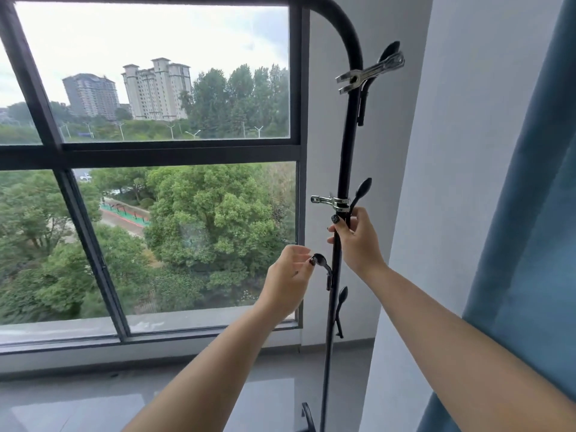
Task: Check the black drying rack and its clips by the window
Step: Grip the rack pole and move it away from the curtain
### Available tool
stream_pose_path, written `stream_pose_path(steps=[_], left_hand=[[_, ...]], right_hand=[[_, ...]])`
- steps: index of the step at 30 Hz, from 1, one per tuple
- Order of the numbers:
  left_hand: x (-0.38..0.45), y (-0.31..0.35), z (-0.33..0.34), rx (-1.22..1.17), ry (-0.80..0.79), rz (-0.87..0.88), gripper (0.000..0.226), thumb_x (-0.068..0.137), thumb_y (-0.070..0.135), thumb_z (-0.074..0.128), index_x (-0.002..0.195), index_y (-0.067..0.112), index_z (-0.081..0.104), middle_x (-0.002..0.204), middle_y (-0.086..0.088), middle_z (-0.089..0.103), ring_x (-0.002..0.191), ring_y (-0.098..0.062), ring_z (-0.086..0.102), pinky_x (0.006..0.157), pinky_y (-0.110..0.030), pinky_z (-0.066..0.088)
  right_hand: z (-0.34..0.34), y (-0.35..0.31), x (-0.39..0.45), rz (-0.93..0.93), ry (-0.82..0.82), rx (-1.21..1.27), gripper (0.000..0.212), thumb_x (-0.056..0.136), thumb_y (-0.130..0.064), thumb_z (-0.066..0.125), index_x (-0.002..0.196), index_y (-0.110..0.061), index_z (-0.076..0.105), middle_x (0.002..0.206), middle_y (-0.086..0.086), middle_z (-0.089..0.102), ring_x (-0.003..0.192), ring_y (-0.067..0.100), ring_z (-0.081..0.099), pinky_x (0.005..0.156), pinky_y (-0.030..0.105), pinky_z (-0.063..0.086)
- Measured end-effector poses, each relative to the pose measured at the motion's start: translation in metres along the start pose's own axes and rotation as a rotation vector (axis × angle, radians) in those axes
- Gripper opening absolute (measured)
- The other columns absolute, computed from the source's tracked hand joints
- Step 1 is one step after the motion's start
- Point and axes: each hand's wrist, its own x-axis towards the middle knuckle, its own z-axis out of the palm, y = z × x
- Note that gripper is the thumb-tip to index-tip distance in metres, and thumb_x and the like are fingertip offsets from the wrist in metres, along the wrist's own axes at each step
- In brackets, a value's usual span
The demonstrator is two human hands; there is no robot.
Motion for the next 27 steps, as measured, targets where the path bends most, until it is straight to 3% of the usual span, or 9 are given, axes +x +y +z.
stream_pose_path(steps=[7,15,17,21,27], left_hand=[[0.036,-0.011,-0.021,-0.018,0.020,0.056,0.024,0.093,0.023,0.053,0.116,0.015,0.054,0.108,0.004,0.062,0.099,-0.008,0.057,0.088,-0.023,0.046],[0.106,-0.040,-0.038,0.009,0.058,0.067,0.023,0.093,0.020,0.054,0.115,0.014,0.055,0.111,0.007,0.061,0.107,-0.007,0.056,0.095,-0.024,0.043],[0.127,-0.050,-0.041,0.024,0.064,0.057,0.021,0.093,0.020,0.054,0.113,0.016,0.056,0.112,0.005,0.062,0.109,-0.008,0.057,0.096,-0.026,0.045],[0.166,-0.074,-0.045,0.056,0.078,0.001,0.017,0.093,0.022,0.054,0.110,0.021,0.057,0.114,0.003,0.065,0.109,-0.011,0.059,0.096,-0.032,0.047],[0.208,-0.100,-0.043,0.043,0.120,-0.031,0.022,0.093,0.025,0.055,0.114,0.020,0.051,0.106,-0.002,0.066,0.100,-0.016,0.062,0.086,-0.034,0.052]], right_hand=[[0.024,0.019,0.048,0.029,0.030,-0.019,0.006,0.098,-0.017,0.047,0.103,-0.013,0.047,0.083,0.003,0.061,0.060,0.020,0.064,0.074,0.036,0.052],[0.059,0.049,0.124,0.046,0.007,-0.033,0.009,0.100,-0.018,0.042,0.105,-0.011,0.042,0.084,0.003,0.057,0.066,0.023,0.059,0.052,0.005,0.044],[0.069,0.056,0.144,0.050,-0.017,-0.038,0.007,0.100,-0.017,0.040,0.104,-0.011,0.040,0.083,0.002,0.055,0.066,0.021,0.059,0.056,0.010,0.046],[0.086,0.070,0.184,0.071,-0.072,-0.060,0.010,0.100,-0.018,0.039,0.107,-0.011,0.039,0.085,0.001,0.055,0.066,0.019,0.060,0.068,0.032,0.050],[0.107,0.093,0.219,0.061,-0.101,-0.071,0.007,0.101,-0.017,0.038,0.105,-0.012,0.038,0.085,-0.003,0.054,0.070,0.020,0.060,0.063,0.028,0.046]])
